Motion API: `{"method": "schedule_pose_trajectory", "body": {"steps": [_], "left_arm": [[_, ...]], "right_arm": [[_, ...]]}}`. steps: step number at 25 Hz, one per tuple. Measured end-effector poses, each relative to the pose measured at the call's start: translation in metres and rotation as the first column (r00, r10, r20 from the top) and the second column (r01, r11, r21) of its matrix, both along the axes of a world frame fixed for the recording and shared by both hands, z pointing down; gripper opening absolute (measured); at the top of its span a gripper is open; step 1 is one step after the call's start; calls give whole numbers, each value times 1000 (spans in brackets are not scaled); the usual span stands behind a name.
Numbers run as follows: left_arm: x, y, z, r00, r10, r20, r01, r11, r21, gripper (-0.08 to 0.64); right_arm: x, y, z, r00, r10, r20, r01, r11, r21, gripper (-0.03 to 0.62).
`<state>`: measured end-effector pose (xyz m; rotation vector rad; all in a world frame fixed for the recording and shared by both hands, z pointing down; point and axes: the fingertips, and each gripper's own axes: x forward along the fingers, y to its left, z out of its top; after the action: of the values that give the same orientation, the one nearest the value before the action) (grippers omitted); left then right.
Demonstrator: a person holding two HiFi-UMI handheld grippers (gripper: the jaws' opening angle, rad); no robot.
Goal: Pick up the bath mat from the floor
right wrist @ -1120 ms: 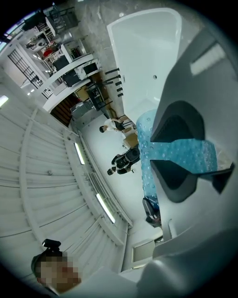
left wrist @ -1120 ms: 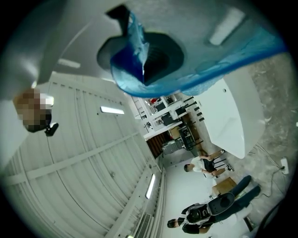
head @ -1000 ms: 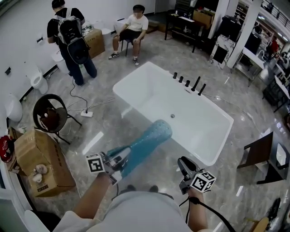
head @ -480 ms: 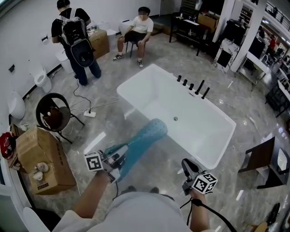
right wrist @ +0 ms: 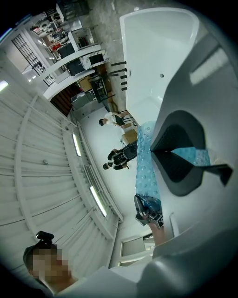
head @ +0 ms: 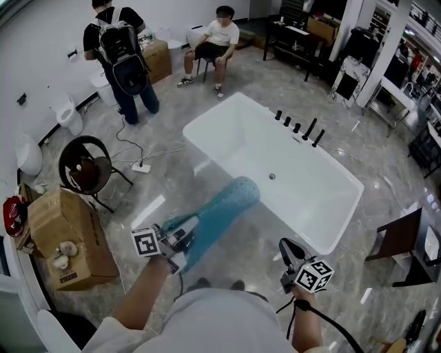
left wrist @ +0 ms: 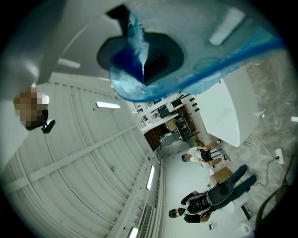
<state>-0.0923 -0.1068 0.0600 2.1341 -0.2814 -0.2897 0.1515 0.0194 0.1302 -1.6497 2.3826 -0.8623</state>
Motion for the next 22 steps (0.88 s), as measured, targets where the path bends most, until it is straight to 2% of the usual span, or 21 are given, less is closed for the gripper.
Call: {"method": "schedule_pose_trajectory", "body": {"steps": [14,22], "left_arm": [[-2,4,0,1000,-8,-8,7,999,-37,14],[-7,9,-4,1000,-6,-11,6,1000,-27,15]], "right_arm": [[3,9,3,999,30,24,-30,1000,-7,6],[1,15,2,999,40,28,-39,999,-6,6]]}}
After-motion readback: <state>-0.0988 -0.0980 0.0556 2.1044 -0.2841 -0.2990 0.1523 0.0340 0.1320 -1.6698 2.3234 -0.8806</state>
